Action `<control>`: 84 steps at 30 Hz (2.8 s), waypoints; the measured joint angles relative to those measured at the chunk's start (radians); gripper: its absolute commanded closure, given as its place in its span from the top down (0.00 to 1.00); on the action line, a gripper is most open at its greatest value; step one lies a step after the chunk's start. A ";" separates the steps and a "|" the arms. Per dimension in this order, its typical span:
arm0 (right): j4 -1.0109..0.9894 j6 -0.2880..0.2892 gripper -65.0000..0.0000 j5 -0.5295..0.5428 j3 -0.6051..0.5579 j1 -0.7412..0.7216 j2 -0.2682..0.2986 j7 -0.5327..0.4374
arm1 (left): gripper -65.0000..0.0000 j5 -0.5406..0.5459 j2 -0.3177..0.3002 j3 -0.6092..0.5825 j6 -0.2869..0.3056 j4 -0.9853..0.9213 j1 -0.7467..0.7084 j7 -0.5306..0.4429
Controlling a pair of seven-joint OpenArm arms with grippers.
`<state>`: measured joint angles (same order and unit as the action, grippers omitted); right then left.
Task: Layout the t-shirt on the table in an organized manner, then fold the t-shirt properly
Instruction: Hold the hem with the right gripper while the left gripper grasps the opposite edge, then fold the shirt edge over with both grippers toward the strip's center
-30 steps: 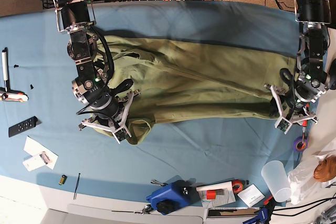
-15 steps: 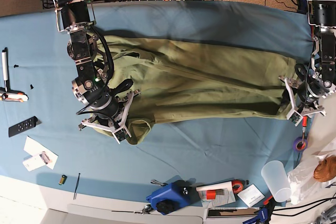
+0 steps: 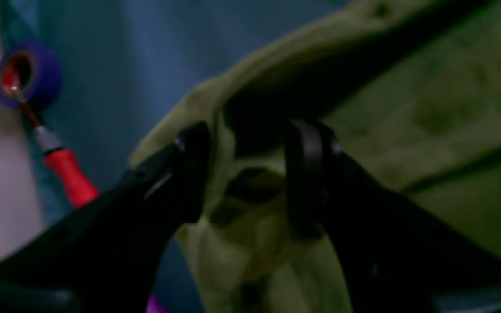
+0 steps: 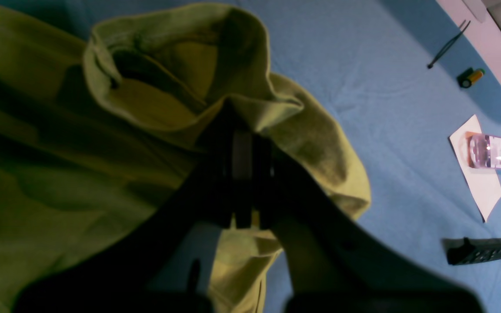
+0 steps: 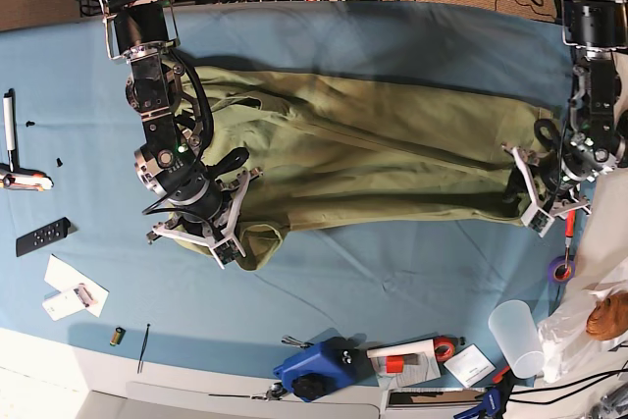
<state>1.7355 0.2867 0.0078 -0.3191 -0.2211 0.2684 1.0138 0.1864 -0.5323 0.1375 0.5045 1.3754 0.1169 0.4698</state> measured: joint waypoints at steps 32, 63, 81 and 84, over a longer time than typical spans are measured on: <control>0.000 -0.016 0.00 0.000 0.000 0.001 -0.001 0.047 | 0.00 0.123 -0.021 0.001 -0.153 0.088 0.138 0.527; 0.313 -0.028 0.00 0.018 0.207 0.442 -0.003 0.030 | 0.00 0.224 -0.044 0.115 -0.242 0.316 -0.202 0.639; 0.313 -0.003 0.25 0.054 0.209 0.479 -0.061 0.096 | 0.40 0.204 0.000 0.121 -0.236 0.316 -0.254 0.623; 0.349 -0.004 0.27 0.109 0.209 0.480 -0.061 0.201 | 0.40 0.266 0.003 0.147 -0.235 0.348 -0.258 0.689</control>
<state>2.0842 0.2829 0.1173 -0.1101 0.2592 0.2077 1.2152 0.4519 -0.5289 0.2844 0.2691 1.7229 -0.1413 1.1587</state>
